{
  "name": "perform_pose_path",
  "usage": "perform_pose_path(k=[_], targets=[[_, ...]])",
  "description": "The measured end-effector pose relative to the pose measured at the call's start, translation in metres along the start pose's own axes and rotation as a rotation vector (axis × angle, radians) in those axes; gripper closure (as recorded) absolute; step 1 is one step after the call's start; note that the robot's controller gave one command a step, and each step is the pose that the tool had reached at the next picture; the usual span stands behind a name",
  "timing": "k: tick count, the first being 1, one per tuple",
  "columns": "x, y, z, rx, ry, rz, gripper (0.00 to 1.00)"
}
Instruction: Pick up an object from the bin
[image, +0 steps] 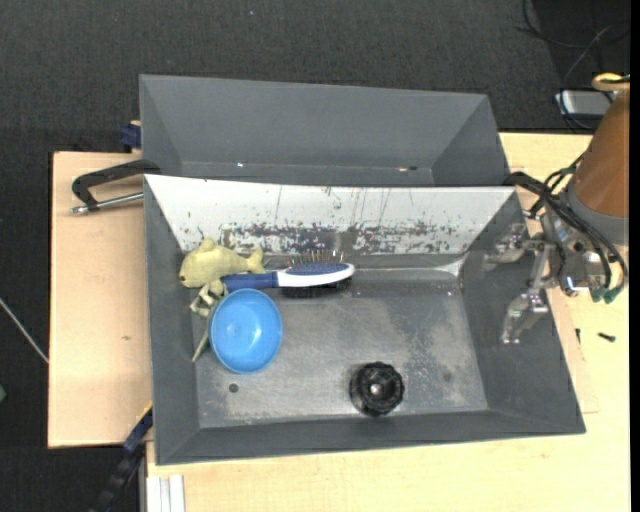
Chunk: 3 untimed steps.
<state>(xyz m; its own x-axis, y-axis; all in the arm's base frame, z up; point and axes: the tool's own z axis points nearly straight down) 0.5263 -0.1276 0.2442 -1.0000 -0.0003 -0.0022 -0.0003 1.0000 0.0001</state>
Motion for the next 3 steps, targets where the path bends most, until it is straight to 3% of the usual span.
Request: perform_pose_path(k=[1,2,3], targets=[[0.008,0.094,0.104,-0.005,0.009,-0.151,0.00],[0.023,0.113,0.156,0.002,-0.006,-0.228,0.00],[0.028,0.131,0.117,0.000,-0.008,-0.319,0.00]])
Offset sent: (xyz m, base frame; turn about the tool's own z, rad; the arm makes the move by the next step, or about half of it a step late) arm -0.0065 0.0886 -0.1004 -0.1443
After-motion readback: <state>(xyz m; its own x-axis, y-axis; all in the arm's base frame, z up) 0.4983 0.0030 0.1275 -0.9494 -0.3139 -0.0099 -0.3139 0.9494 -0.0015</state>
